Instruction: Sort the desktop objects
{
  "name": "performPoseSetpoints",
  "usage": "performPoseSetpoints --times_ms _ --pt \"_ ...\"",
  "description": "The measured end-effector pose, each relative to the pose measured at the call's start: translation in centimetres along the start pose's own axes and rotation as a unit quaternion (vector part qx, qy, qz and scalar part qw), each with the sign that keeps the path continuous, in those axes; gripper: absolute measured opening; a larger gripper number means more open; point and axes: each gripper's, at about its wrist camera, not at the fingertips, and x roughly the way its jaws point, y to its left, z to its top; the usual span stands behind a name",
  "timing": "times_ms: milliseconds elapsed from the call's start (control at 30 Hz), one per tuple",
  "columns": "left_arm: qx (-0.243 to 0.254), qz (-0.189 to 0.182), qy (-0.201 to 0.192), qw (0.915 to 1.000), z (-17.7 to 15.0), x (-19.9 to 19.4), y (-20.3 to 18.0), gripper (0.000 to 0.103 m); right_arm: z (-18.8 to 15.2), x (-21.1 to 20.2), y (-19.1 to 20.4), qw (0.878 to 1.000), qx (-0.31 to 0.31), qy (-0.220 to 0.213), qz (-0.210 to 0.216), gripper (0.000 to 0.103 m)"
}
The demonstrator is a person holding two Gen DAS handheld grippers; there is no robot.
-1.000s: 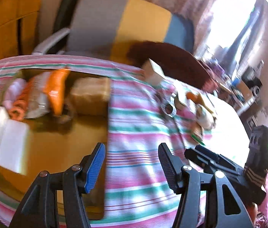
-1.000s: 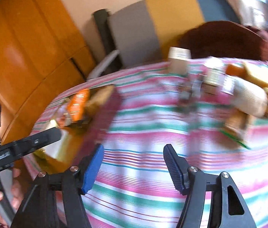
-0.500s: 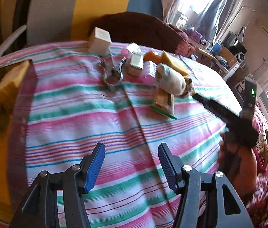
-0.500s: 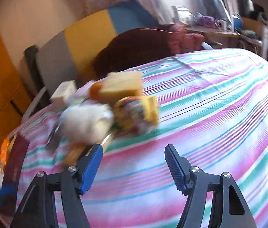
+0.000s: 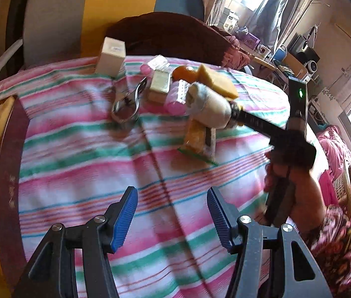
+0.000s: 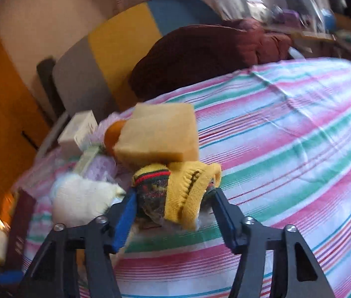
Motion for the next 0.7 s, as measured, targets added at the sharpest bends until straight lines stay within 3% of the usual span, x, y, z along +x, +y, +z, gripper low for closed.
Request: performPoseSetpoints --times_ms 200,433,567,700 --pt "0.051 0.009 -0.019 0.9985 3.3 1.8 -3.5 0.061 -1.7 -2.2 -1.1 1.000 0.026 -0.013 0.003 0.041" --pt "0.083 0.037 -0.015 0.9957 7.5 6.0 -6.3 0.063 -3.4 -3.4 -3.0 0.997 0.079 -0.023 -0.003 0.040" --pt "0.089 0.050 -0.001 0.9948 8.8 8.3 -6.8 0.064 -3.5 -3.3 -3.0 0.997 0.079 -0.027 -0.002 0.039" --pt "0.090 0.035 0.004 0.9953 9.2 9.7 -7.1 0.066 -3.6 -3.3 -3.0 0.997 0.079 -0.028 -0.001 0.039"
